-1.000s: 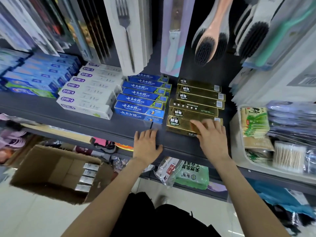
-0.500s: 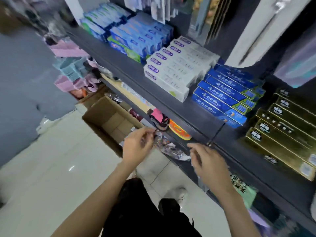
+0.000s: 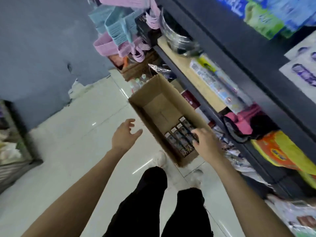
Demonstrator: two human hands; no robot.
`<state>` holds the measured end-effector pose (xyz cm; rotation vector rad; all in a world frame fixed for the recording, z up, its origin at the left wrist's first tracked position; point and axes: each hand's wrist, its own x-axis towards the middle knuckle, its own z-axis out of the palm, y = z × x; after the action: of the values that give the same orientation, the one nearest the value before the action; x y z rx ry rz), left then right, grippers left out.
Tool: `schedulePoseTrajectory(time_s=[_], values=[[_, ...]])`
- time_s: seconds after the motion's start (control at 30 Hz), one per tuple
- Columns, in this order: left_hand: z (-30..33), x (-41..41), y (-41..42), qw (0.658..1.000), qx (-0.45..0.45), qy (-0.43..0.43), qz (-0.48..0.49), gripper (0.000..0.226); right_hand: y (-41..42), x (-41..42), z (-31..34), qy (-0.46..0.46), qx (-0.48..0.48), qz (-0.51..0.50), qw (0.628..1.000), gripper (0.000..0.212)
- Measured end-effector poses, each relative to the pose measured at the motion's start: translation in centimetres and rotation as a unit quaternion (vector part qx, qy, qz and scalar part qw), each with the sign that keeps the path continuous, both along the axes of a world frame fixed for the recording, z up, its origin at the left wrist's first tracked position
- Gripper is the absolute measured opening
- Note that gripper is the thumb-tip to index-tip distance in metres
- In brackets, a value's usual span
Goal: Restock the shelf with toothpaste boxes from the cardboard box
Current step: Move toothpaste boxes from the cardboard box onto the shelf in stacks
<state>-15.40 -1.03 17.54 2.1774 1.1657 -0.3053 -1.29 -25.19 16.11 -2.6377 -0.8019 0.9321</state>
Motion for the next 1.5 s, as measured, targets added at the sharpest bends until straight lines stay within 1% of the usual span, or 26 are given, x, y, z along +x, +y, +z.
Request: schedulePoseTrajectory(time_s=[0.1, 0.2, 0.3, 0.33, 0.4, 0.53, 0.63, 0.7, 0.8, 0.9, 1.07, 1.17, 1.23, 1.33, 1.37, 1.43, 1.5], values=[[-6.4, 0.7, 2.3, 0.996, 0.041, 0.072, -0.023, 0.071, 3.7, 2.0, -8.2, -0.004, -0.065, 0.019, 0.998, 0.048], [-12.0, 1.4, 3.3, 0.991, 0.091, 0.091, -0.027, 0.080, 5.9, 2.4, -16.1, -0.044, -0.169, 0.107, 0.979, 0.061], [-16.1, 2.0, 3.6, 0.991, 0.117, 0.067, -0.026, 0.084, 7.2, 3.1, -22.4, -0.052, -0.243, 0.162, 0.955, 0.080], [-17.2, 2.1, 3.6, 0.991, 0.118, 0.053, -0.023, 0.084, 7.5, 3.4, -24.2, -0.058, -0.260, 0.169, 0.949, 0.084], [-18.9, 1.9, 3.6, 0.993, 0.115, 0.027, -0.022, 0.081, 8.1, 3.9, -27.2, -0.062, -0.277, 0.174, 0.943, 0.084], [-20.5, 1.7, 3.2, 0.995, 0.094, -0.042, -0.002, 0.077, 8.4, 4.4, -31.0, -0.056, -0.302, 0.163, 0.938, 0.096], [-20.6, 1.5, 3.1, 0.995, 0.070, -0.075, 0.008, 0.077, 8.7, 5.1, -32.4, -0.028, -0.292, 0.144, 0.945, 0.099], [-20.5, 1.5, 3.1, 0.995, 0.062, -0.077, 0.013, 0.079, 8.9, 5.8, -32.6, 0.005, -0.291, 0.140, 0.946, 0.094], [-20.2, 1.7, 3.1, 0.995, 0.058, -0.075, 0.015, 0.079, 9.3, 6.6, -32.5, 0.020, -0.290, 0.167, 0.942, 0.083], [-20.1, 1.8, 3.1, 0.995, 0.058, -0.074, 0.018, 0.079, 9.2, 6.9, -32.4, 0.030, -0.292, 0.191, 0.937, 0.080], [-20.0, 1.8, 3.2, 0.997, 0.044, -0.066, 0.024, 0.079, 8.9, 6.7, -32.5, 0.023, -0.278, 0.185, 0.942, 0.081], [-20.1, 1.7, 3.3, 0.996, 0.040, -0.075, 0.018, 0.080, 8.9, 5.3, -32.9, -0.003, -0.276, 0.152, 0.949, 0.087], [-20.1, 1.5, 3.4, 0.996, 0.037, -0.085, 0.017, 0.080, 9.0, 4.5, -33.2, -0.024, -0.269, 0.130, 0.954, 0.082], [-20.1, 1.5, 3.3, 0.995, 0.032, -0.090, 0.020, 0.080, 9.3, 4.2, -33.3, -0.035, -0.245, 0.109, 0.963, 0.065], [-20.1, 1.6, 3.3, 0.995, 0.031, -0.091, 0.021, 0.080, 9.4, 4.2, -33.2, -0.040, -0.235, 0.114, 0.964, 0.063], [-20.0, 1.8, 3.2, 0.996, 0.029, -0.084, 0.021, 0.081, 9.6, 4.0, -32.2, -0.049, -0.212, 0.134, 0.967, 0.066], [-19.8, 2.0, 3.2, 0.998, 0.036, -0.056, 0.020, 0.081, 10.1, 3.5, -30.1, -0.055, -0.160, 0.135, 0.976, 0.068]])
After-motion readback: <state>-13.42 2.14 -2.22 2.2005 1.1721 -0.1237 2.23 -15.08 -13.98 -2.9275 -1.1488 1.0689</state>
